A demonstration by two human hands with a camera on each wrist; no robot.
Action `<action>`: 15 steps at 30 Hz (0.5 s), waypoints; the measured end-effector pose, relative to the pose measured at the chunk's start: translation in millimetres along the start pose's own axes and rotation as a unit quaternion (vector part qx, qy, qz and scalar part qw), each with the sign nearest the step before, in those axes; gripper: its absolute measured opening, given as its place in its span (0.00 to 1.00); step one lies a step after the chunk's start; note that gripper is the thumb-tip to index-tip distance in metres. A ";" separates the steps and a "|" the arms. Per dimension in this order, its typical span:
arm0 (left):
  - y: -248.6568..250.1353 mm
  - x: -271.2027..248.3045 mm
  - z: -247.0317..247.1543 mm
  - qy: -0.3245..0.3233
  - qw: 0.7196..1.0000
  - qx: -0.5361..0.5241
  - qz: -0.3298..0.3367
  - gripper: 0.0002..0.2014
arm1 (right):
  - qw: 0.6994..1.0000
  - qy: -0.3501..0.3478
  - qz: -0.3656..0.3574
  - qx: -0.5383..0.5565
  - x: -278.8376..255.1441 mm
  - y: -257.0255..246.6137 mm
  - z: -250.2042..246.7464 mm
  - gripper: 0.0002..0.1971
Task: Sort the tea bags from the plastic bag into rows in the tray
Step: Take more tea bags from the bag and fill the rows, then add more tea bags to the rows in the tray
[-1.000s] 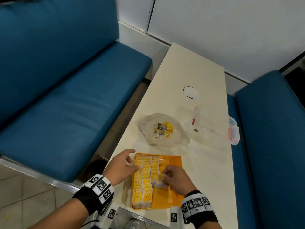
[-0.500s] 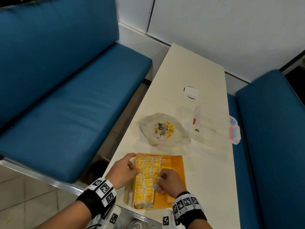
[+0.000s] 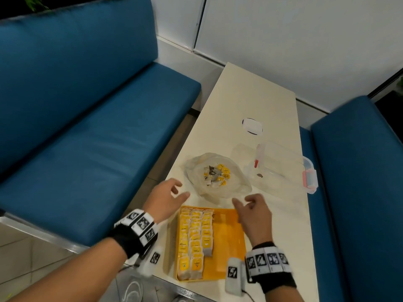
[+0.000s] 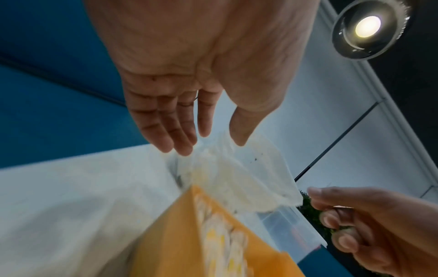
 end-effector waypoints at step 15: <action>94.2 51.7 -21.3 0.102 0.973 0.146 0.148 0.09 | 0.996 -0.014 0.010 0.088 49.1 -21.8 -5.4 0.04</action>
Point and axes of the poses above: each hand's wrist, its own x-axis towards the middle knuckle, its own z-axis out of the palm, y = z × x, the point moved 3 cm from there along x, towards the middle knuckle, and after that the axes turned 8 degrees about -y, right-handed, at the moved point
